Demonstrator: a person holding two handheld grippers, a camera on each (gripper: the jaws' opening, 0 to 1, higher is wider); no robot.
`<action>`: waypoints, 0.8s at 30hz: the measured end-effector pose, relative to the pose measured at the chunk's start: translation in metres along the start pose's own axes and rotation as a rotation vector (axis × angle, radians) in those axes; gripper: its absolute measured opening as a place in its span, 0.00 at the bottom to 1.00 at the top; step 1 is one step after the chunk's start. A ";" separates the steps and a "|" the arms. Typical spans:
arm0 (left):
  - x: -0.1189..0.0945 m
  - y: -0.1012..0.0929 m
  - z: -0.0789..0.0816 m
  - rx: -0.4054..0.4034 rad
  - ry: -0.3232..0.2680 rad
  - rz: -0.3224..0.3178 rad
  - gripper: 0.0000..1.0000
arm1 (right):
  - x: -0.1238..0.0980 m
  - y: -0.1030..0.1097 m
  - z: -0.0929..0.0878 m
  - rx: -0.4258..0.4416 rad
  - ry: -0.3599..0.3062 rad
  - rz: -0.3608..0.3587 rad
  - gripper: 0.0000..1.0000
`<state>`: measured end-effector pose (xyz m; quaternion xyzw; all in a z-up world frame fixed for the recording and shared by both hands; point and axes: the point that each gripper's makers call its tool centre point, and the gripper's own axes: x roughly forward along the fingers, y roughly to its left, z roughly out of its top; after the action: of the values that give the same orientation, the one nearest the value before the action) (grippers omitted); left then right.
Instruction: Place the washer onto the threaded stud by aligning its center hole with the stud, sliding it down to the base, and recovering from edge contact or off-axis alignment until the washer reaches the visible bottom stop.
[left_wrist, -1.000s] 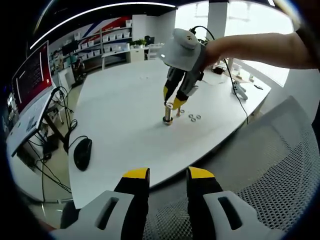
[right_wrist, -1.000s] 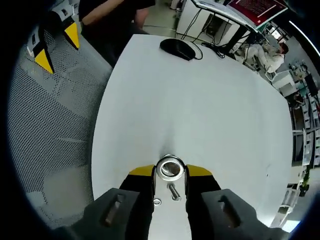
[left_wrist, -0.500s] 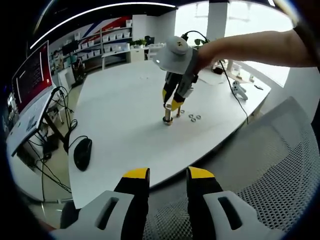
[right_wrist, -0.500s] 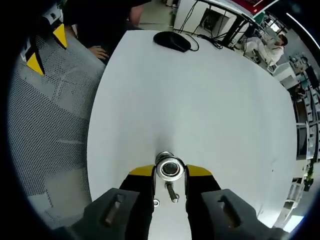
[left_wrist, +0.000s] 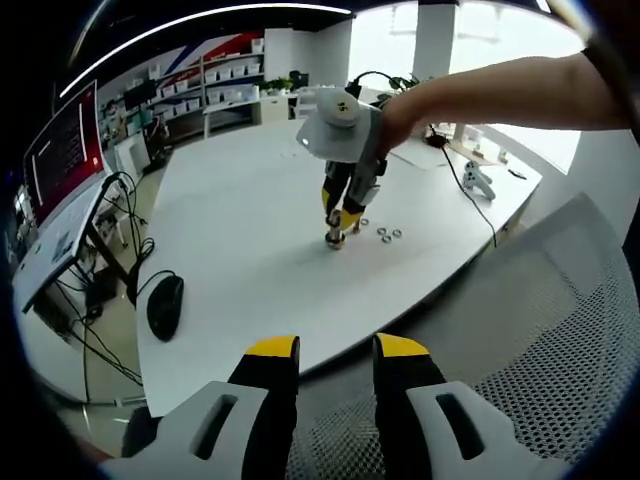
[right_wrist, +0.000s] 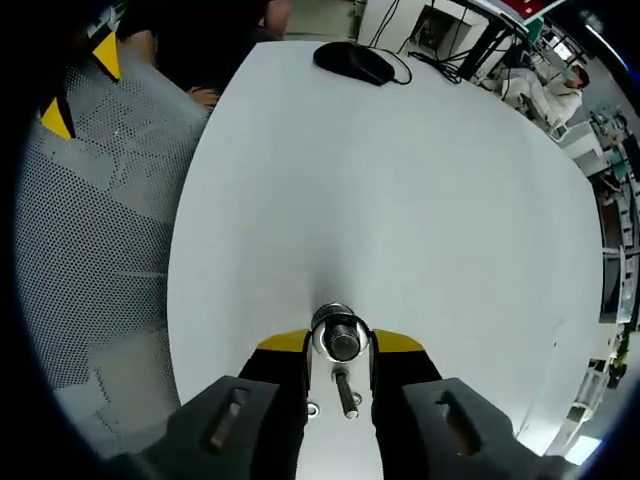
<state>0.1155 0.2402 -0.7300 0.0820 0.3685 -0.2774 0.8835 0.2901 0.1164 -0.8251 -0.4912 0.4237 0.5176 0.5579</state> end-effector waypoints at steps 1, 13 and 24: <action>0.000 0.000 0.000 0.000 0.000 0.000 0.28 | 0.002 0.000 0.000 -0.001 -0.004 0.004 0.23; 0.000 0.000 0.000 -0.003 0.002 0.000 0.28 | 0.022 0.005 -0.004 0.013 0.024 0.041 0.23; 0.000 0.000 -0.001 -0.004 0.004 0.002 0.28 | 0.021 0.005 -0.003 0.010 -0.007 0.032 0.27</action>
<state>0.1155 0.2407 -0.7306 0.0811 0.3707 -0.2754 0.8832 0.2872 0.1163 -0.8472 -0.4796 0.4322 0.5263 0.5534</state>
